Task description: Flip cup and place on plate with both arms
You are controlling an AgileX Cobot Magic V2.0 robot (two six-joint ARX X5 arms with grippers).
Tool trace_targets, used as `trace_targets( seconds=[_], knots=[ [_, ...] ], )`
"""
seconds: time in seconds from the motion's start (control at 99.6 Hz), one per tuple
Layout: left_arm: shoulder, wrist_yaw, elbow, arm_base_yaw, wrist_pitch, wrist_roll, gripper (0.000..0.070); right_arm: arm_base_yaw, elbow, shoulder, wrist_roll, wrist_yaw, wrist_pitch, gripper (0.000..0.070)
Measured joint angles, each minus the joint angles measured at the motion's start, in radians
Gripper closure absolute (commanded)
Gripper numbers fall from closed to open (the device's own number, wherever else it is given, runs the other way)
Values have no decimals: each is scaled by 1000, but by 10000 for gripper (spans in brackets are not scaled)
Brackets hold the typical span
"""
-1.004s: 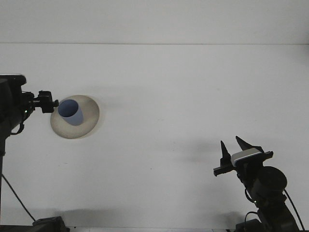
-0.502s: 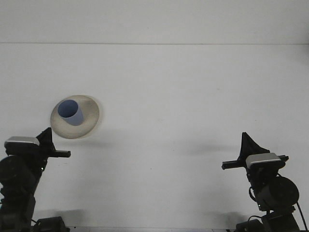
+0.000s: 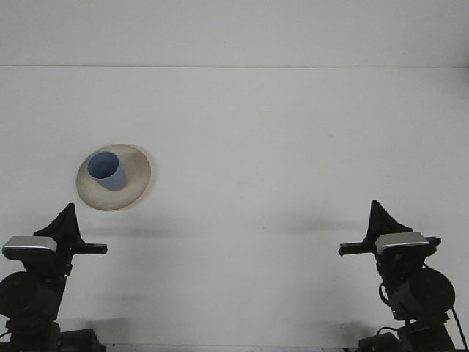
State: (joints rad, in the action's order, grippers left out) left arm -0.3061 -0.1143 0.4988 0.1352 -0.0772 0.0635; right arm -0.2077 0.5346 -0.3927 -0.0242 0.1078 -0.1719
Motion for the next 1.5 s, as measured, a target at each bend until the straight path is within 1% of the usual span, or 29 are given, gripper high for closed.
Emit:
trace_targets(
  seconds=[0.693, 0.733, 0.833, 0.873, 0.964, 1.084, 1.164, 1.325, 1.496],
  knots=[
    [12, 8, -10, -13, 19, -2, 687, 0, 0, 0, 0, 0, 0, 696],
    [17, 19, -27, -32, 34, -2, 687, 0, 0, 0, 0, 0, 0, 696],
    [50, 84, -119, -82, 113, -1, 687, 0, 0, 0, 0, 0, 0, 696],
    [74, 97, -169, -97, 148, -2, 687, 0, 0, 0, 0, 0, 0, 696],
    [145, 105, -275, -103, 196, -12, 687, 0, 0, 0, 0, 0, 0, 696],
    [244, 108, -374, -103, 180, -51, 687, 0, 0, 0, 0, 0, 0, 696],
    [300, 108, -417, -103, 162, -62, 687, 0, 0, 0, 0, 0, 0, 696],
    [302, 109, -465, -103, 177, -74, 687, 0, 0, 0, 0, 0, 2, 696],
    [302, 109, -465, -103, 197, -77, 687, 0, 0, 0, 0, 0, 3, 696]
  ],
)
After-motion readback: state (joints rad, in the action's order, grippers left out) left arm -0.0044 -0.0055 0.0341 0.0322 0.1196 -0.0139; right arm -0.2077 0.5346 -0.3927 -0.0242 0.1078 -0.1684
